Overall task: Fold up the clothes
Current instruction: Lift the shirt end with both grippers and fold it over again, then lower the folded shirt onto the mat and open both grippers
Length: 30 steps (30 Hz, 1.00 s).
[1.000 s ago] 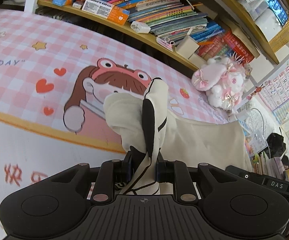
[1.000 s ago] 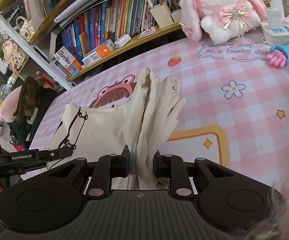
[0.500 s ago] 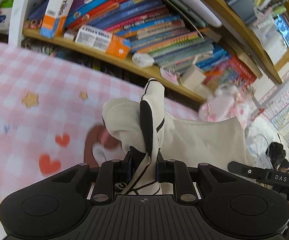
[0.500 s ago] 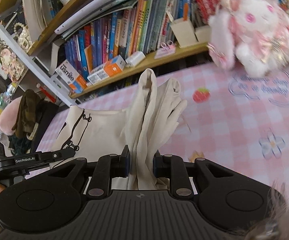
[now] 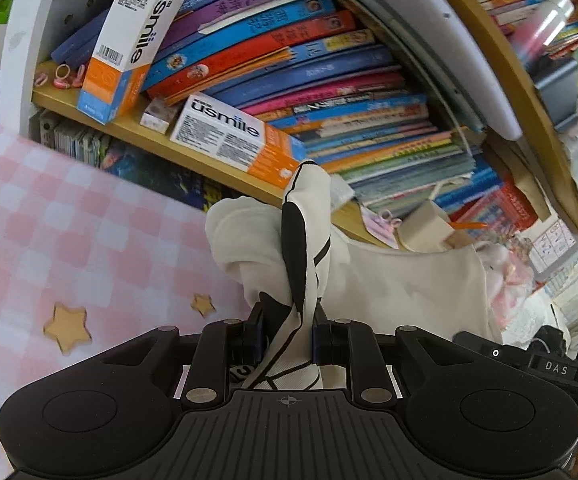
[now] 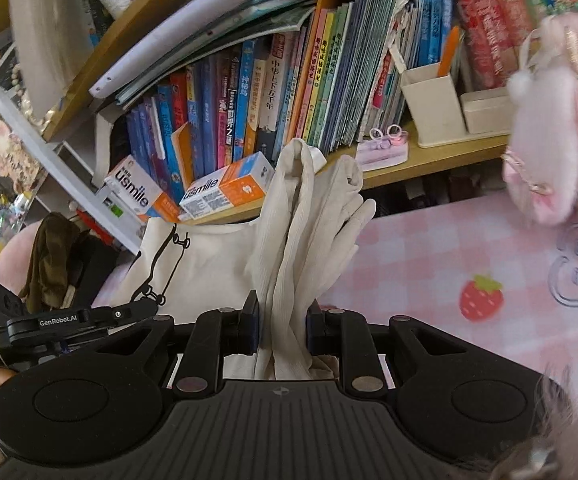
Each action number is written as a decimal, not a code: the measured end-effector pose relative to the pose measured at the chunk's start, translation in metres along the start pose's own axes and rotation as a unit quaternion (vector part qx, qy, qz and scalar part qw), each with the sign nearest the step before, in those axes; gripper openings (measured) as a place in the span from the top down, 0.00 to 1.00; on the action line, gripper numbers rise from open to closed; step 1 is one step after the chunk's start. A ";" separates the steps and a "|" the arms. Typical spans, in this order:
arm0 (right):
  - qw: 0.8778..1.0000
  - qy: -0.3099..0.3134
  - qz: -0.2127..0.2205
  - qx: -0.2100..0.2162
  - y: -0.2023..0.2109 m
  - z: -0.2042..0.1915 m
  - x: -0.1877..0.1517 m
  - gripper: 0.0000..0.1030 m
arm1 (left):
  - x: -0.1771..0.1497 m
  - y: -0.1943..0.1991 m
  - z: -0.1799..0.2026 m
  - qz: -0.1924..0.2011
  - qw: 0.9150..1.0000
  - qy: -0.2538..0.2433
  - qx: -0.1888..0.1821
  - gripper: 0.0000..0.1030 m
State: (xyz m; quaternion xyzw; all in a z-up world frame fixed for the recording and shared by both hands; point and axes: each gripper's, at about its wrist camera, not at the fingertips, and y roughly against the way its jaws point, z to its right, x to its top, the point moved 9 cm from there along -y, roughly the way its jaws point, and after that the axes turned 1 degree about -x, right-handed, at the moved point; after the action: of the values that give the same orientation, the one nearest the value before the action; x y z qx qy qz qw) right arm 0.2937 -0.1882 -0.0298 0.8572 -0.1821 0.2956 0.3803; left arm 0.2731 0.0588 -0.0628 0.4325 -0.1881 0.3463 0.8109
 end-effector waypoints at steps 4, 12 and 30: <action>1.000 -0.003 0.002 -0.001 -0.020 0.001 0.005 0.82 | 0.003 -0.009 -0.012 0.002 1.000 0.007 0.000 0.81; 1.000 -0.006 0.005 -0.003 -0.046 0.006 0.006 0.82 | 0.009 -0.026 -0.035 0.007 1.000 0.023 -0.001 0.81; 0.989 -0.146 -0.028 -0.003 -0.077 0.052 -0.024 0.75 | -0.012 -0.046 -0.067 0.000 0.997 0.083 -0.001 0.69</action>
State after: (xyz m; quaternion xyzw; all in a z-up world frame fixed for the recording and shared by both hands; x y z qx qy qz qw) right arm 0.3365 -0.1760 -0.1154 0.8950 -0.2123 0.1558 0.3602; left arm 0.2989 0.0923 -0.1337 0.4014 -0.1204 0.3809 0.8242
